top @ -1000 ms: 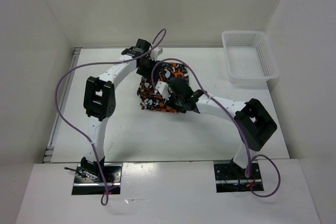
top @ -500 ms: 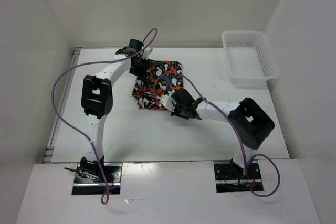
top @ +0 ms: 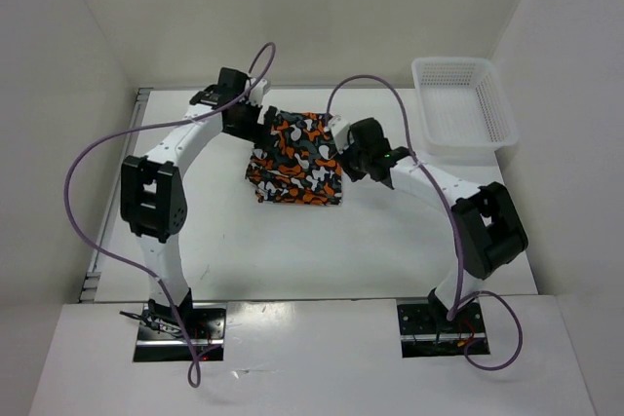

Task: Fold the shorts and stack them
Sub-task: Fold the shorts

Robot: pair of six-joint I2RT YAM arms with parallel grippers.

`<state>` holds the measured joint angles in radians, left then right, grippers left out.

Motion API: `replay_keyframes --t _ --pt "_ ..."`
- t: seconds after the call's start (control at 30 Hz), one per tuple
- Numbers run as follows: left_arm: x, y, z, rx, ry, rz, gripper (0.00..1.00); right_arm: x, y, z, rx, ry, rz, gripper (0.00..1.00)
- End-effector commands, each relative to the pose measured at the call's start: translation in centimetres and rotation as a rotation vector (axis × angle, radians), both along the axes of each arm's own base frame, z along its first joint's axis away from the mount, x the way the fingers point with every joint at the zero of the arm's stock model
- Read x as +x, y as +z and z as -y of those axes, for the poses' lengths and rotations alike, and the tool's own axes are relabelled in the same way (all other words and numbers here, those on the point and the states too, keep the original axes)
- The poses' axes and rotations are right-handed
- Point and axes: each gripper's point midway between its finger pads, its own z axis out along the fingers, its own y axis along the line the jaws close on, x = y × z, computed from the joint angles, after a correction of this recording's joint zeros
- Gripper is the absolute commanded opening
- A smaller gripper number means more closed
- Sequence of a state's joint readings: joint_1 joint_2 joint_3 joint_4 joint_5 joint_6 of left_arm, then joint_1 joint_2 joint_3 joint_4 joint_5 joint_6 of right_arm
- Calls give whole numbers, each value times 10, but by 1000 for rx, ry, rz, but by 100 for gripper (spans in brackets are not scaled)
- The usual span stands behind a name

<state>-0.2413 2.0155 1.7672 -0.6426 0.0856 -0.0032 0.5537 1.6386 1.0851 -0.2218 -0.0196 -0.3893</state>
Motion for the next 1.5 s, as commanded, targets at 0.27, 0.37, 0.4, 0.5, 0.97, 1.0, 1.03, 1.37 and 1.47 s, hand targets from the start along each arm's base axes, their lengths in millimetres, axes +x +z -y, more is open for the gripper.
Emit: replay_keyframes --t 0.27,0.37,0.4,0.5,0.97,1.0,1.03,1.37,1.47 --pt "-88 -68 -2 34 -51 -159 100 5 -12 -2 183 -114 -86 35" --pt "-85 -94 -13 99 -20 -188 100 12 -17 -4 178 -120 -82 35" --pt "-90 -103 -16 117 -14 -208 100 17 -17 -5 178 -126 -71 35" --pt "-99 -121 -19 150 -14 -248 100 22 -15 -1 157 -131 -44 35" --pt "-108 19 25 -125 -150 -69 100 37 67 19 94 -106 104 35" --pt "-109 34 28 -148 -165 -47 100 46 85 29 101 -138 134 35" --pt "-106 56 27 -194 -171 -16 100 50 89 37 89 -153 141 35" --pt "-90 107 -182 -61 382 275 100 57 177 170 33 -435 404 42" --pt "-114 101 -224 4 519 306 100 42 192 207 55 -535 468 46"
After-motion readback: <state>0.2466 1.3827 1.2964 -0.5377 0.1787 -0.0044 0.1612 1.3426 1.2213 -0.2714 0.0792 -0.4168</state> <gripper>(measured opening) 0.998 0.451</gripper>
